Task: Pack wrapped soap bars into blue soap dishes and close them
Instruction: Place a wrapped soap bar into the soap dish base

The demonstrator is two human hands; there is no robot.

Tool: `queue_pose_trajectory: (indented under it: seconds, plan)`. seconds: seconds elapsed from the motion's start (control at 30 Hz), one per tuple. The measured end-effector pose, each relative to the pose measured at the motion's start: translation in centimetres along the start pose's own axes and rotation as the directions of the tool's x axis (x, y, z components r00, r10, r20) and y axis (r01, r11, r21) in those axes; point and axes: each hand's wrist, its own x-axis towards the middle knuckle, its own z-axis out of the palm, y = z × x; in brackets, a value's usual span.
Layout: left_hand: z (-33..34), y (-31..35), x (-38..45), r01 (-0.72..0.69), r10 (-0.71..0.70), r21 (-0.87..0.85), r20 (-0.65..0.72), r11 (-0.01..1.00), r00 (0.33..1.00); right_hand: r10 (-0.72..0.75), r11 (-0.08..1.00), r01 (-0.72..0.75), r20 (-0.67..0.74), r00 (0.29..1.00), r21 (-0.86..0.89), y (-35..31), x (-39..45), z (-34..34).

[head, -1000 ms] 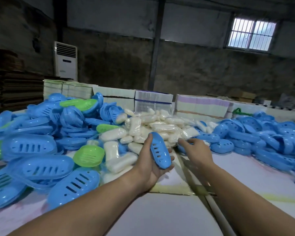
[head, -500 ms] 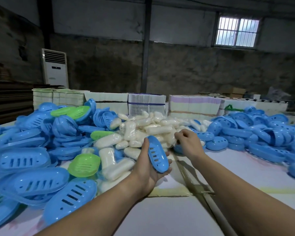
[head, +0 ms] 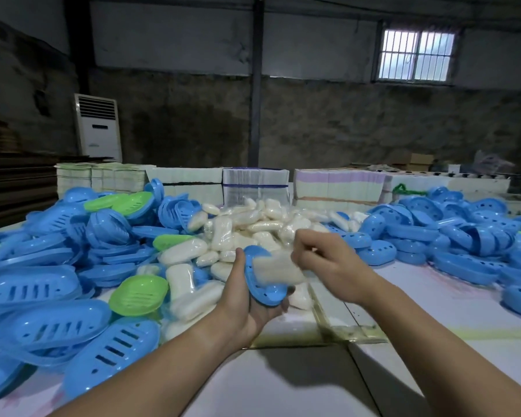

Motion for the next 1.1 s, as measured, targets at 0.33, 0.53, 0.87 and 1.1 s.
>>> queue_pose_trajectory:
  seconds: [0.33, 0.53, 0.87, 1.1]
  plan:
    - [-0.5, 0.0, 0.6, -0.049, 0.049, 0.001, 0.018, 0.999, 0.999, -0.258, 0.784, 0.270, 0.102, 0.961, -0.559, -1.8, 0.1, 1.1]
    - [-0.7, -0.2, 0.8, -0.046, 0.044, 0.059, 0.034, 0.997, 0.998, -0.282, 0.748, 0.279, 0.092, 0.955, -0.602, -1.5, -0.1, 1.7]
    - [-0.1, 0.3, -0.3, -0.028, 0.025, 0.024, 0.097, 0.999, 0.995, -0.229, 0.777, 0.309, 0.211, 0.950, -0.548, -0.1, -0.4, 4.4]
    - [-0.1, 0.1, -0.4, -0.013, 0.005, 0.066, 0.110, 0.998, 0.994, -0.167, 0.911, 0.204, 0.132, 0.977, -0.357, 0.0, -0.5, 5.1]
